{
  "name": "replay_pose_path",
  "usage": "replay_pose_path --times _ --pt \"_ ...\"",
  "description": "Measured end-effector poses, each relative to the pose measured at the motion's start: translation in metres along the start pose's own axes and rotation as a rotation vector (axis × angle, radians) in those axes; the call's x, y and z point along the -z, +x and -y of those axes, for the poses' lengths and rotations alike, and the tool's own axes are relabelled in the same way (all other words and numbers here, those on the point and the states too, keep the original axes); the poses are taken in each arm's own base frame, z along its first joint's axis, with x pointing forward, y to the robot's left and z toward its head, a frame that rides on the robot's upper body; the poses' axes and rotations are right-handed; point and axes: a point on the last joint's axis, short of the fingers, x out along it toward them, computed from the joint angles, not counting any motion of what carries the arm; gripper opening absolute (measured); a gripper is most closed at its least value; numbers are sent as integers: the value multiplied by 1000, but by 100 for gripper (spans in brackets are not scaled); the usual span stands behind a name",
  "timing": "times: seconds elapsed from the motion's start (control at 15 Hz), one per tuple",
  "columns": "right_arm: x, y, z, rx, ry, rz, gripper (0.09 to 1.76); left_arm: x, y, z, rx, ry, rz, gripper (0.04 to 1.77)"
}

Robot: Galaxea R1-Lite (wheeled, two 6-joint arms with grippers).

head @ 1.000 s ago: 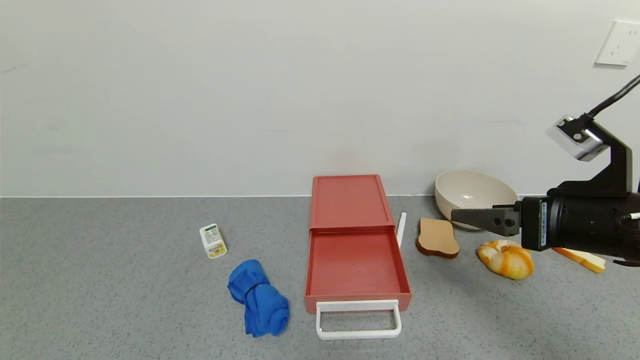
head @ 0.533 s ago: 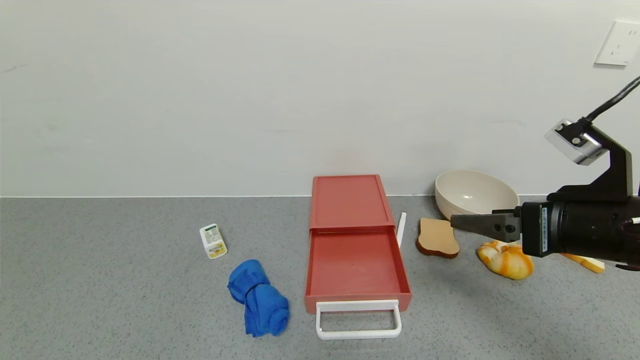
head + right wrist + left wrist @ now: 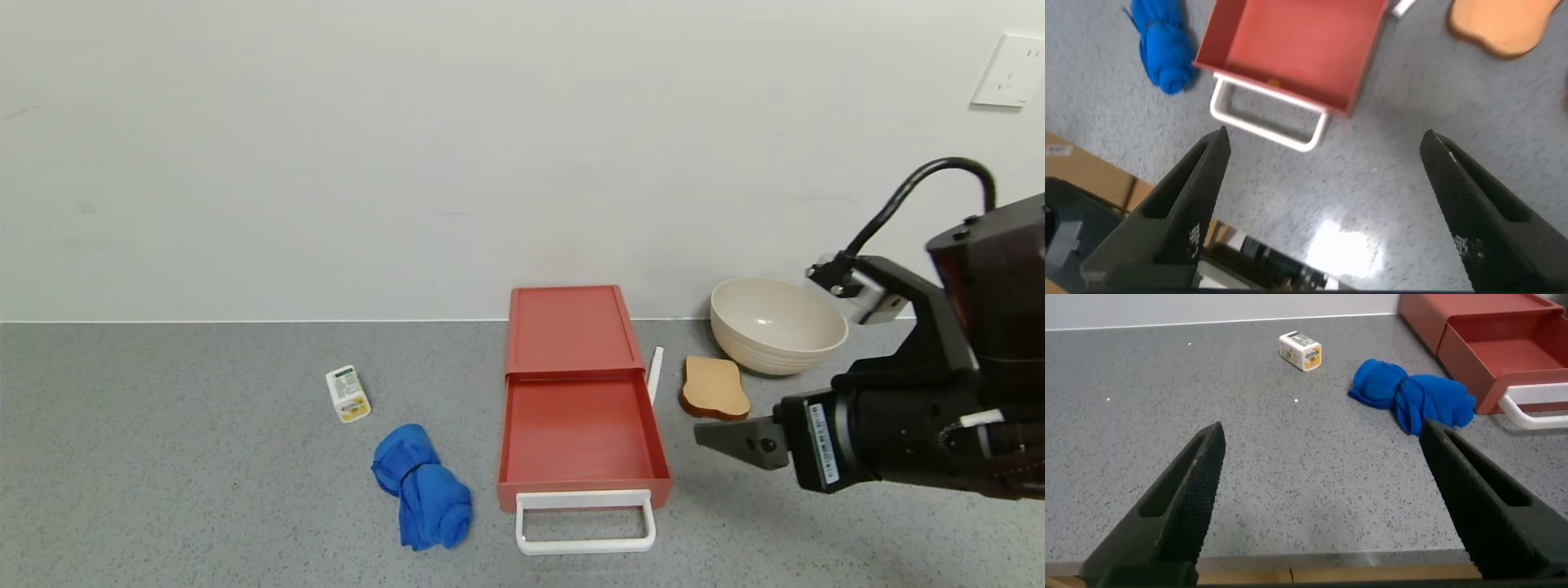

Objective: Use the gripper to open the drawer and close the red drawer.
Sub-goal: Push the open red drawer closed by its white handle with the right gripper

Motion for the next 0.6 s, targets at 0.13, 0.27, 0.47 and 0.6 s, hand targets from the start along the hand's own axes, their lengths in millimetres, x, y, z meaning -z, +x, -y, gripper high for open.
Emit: replay_pose_path --times 0.13,0.27,0.47,0.6 --pt "3 13 -19 20 -2 -57 171 0 0 0 0 1 0 172" --pt "7 32 -38 30 -16 -107 171 0 0 0 0 2 0 172" --pt "16 59 -57 48 -52 -176 171 0 0 0 0 3 -1 172" --pt "24 76 -66 74 -47 -241 171 0 0 0 1 5 -2 172"
